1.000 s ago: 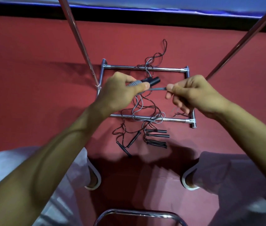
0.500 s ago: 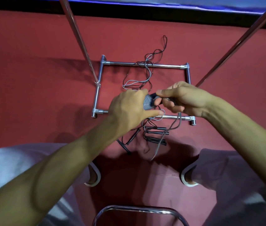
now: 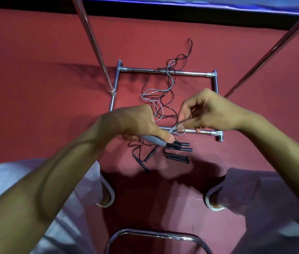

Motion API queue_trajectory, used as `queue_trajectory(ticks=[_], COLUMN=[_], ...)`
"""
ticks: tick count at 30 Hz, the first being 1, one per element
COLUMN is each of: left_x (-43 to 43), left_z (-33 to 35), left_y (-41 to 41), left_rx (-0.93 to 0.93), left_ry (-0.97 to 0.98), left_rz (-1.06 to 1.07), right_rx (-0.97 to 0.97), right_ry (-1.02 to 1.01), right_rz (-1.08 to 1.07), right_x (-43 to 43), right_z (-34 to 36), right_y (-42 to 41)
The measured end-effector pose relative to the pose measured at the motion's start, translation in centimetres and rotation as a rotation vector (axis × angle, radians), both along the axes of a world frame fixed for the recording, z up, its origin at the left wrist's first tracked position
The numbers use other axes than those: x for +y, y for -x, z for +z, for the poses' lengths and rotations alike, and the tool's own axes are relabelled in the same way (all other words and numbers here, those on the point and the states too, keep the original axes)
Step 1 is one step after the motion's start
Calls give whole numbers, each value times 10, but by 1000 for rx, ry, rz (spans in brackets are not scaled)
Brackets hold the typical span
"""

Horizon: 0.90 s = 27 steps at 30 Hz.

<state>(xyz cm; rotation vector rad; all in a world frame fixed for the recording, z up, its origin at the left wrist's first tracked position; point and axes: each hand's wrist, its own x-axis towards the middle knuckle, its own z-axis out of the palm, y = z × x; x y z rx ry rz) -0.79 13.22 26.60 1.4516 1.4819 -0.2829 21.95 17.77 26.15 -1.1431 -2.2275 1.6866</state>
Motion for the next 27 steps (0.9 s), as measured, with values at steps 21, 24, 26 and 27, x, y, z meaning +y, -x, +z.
queue_trajectory(ticks=[21, 24, 26, 27], left_x=[-9, -6, -5, -6], left_z=[20, 5, -4, -8], left_y=[-4, -11, -15, -16], left_rx=[-681, -571, -371, -267], left_ry=[-546, -671, -749, -776], left_rz=[129, 206, 164, 135], right_rx=[467, 479, 370, 304], right_ry=[634, 683, 653, 660], right_rz=[-339, -515, -617, -622], right_x=[-7, -21, -29, -31], right_z=[-15, -34, -42, -43], right_y=[19, 33, 37, 37])
